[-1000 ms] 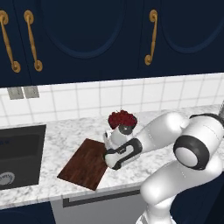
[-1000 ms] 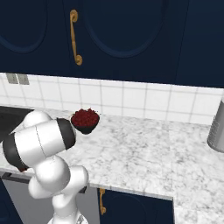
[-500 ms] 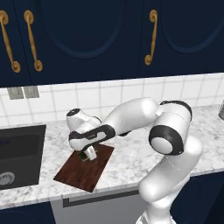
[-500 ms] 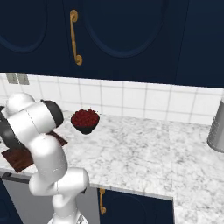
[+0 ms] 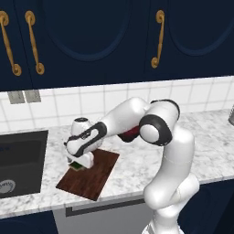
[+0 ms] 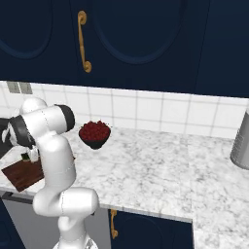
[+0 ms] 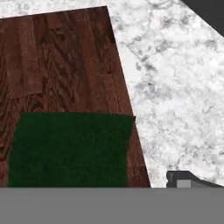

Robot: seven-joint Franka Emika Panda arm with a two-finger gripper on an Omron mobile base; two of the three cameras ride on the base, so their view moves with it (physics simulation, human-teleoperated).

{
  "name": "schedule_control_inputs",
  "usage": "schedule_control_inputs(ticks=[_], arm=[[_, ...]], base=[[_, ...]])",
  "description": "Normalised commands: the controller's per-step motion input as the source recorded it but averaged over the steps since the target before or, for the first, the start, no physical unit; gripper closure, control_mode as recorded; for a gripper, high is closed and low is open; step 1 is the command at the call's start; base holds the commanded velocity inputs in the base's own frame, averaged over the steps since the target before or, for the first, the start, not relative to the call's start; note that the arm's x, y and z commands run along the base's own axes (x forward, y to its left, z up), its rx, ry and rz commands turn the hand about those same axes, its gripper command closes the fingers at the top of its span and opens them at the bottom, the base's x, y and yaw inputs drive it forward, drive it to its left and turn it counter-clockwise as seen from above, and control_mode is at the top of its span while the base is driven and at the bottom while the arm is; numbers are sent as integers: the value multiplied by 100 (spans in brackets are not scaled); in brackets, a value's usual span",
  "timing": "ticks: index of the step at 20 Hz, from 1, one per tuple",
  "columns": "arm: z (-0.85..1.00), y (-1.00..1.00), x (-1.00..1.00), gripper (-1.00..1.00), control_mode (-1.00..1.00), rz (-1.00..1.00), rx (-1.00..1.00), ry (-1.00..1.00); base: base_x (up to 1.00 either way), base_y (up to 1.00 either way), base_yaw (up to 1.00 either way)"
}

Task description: Pick up the sponge from the counter and clean the cutting board by briefly scrubbing or pressing down on the cutting board. Once finished, release the sponge.

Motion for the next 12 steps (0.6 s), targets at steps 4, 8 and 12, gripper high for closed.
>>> schedule_control_inputs(ticks=[4,8,12], arm=[[-55,26,-10,-100,-100,28,26,41],[-19,91,-76,-100,-100,38,0,61],[-13,100,-92,-100,-100,40,-11,54]], base=[[0,0,0],[0,0,0],[0,0,0]])
